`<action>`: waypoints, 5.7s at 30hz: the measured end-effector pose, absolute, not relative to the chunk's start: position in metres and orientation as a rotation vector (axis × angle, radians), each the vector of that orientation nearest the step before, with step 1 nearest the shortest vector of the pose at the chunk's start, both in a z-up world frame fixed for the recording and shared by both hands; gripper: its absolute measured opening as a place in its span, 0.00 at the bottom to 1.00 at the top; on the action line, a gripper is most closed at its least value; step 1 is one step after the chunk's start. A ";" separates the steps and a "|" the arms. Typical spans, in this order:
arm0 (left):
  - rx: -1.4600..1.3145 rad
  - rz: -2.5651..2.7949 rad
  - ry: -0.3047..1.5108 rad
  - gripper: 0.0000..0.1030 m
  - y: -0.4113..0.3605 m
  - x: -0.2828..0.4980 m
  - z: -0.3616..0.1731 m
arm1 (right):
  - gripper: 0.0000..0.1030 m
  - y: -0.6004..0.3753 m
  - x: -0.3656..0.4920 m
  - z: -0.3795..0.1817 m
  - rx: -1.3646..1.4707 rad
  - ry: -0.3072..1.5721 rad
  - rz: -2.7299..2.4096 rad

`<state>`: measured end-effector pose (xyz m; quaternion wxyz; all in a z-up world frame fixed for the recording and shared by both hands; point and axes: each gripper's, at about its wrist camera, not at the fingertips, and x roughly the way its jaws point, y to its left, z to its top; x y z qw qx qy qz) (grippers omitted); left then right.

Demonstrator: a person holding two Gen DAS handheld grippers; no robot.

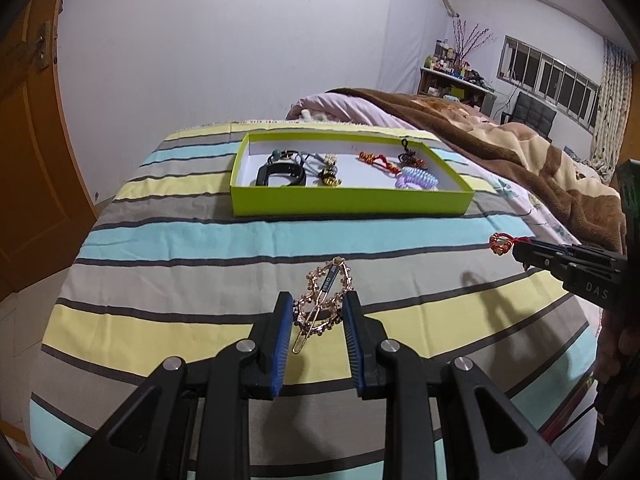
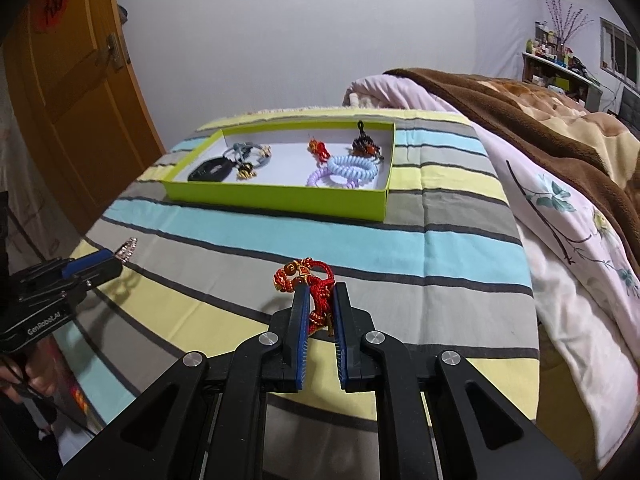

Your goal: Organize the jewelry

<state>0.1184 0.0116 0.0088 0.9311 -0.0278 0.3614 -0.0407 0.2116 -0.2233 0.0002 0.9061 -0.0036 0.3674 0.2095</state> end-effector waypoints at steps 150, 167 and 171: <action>-0.050 -0.003 0.560 0.26 -0.007 0.062 0.030 | 0.30 -0.188 0.109 0.024 -0.086 0.523 0.360; -0.040 0.023 0.555 0.26 -0.006 0.059 0.024 | 0.30 -0.190 0.106 0.020 -0.077 0.518 0.350; -0.039 0.027 0.552 0.26 -0.006 0.058 0.024 | 0.30 -0.190 0.105 0.021 -0.075 0.515 0.348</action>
